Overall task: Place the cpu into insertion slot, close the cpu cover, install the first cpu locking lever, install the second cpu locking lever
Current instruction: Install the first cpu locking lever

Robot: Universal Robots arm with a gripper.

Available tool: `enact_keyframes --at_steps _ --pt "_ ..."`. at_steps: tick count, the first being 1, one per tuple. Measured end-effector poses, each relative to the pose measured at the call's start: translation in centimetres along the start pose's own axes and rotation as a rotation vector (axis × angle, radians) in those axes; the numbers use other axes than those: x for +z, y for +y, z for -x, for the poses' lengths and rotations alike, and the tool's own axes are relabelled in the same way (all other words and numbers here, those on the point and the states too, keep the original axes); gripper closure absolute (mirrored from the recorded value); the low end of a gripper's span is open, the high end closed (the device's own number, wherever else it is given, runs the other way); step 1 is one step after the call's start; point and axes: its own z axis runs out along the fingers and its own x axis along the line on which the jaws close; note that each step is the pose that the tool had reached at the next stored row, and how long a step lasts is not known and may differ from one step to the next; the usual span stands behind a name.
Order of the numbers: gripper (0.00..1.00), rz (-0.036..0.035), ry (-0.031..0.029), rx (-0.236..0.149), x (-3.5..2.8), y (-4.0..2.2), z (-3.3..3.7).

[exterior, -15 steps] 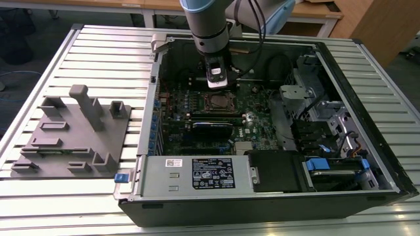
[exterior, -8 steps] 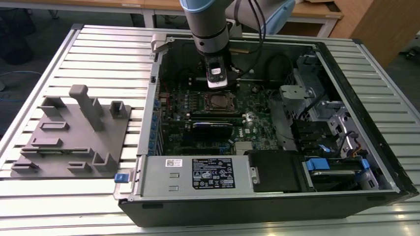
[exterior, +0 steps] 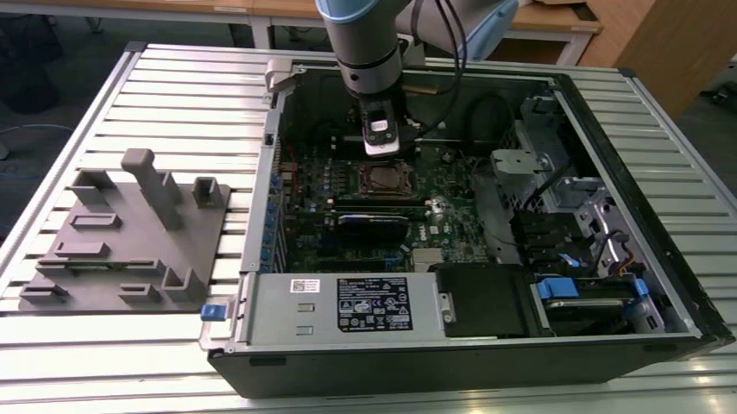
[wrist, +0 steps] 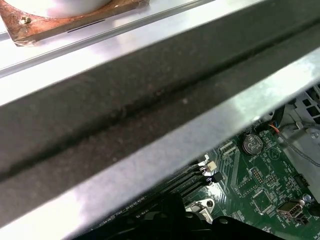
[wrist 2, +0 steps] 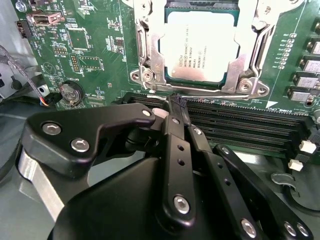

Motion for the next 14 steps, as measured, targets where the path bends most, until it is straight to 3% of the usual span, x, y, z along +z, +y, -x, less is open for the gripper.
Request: enact_keyframes --at_steps 14 --pt "0.89 0.0002 0.0000 0.000 -0.19 0.05 0.04"
